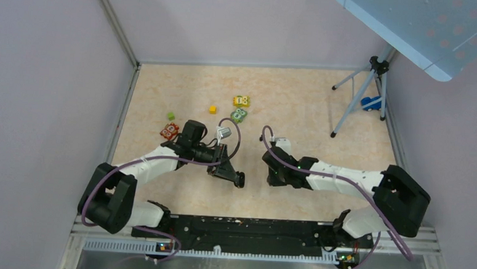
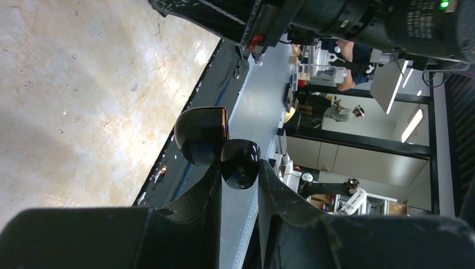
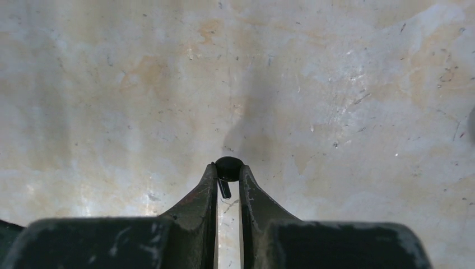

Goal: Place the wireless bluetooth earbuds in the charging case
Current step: Pick up the left earbud from the center of the board, then insert the left earbud into the left side groove of the charging case.

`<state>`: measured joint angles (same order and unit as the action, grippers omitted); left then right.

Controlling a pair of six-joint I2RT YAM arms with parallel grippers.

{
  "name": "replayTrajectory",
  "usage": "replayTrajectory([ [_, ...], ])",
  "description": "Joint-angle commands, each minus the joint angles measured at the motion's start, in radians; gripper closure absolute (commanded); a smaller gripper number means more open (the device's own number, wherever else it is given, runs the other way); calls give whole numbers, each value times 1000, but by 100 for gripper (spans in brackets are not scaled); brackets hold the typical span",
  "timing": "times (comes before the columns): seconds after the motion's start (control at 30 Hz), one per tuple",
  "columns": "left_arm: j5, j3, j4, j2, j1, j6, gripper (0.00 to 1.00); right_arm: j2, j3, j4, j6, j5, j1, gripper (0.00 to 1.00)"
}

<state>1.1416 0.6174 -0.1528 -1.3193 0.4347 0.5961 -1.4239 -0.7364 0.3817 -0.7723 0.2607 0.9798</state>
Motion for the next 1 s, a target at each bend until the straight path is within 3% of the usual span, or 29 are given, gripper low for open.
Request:
replayTrajectory([
  [0.0,38,26,47,-5,3,-3,100,141,33,-58,48,18,13,95],
  [0.5,131,65,79,-107,4,13,100,452,178,-296,215,-96,13,95],
  [0.67,164,83,142,-114,4,86,100,517,205,-424,257,-200,13,96],
  [0.83,187,84,303,-98,3,247,100,555,200,-524,272,-256,13,96],
  [0.97,179,120,320,-73,4,307,100,579,190,-581,277,-281,13,96],
])
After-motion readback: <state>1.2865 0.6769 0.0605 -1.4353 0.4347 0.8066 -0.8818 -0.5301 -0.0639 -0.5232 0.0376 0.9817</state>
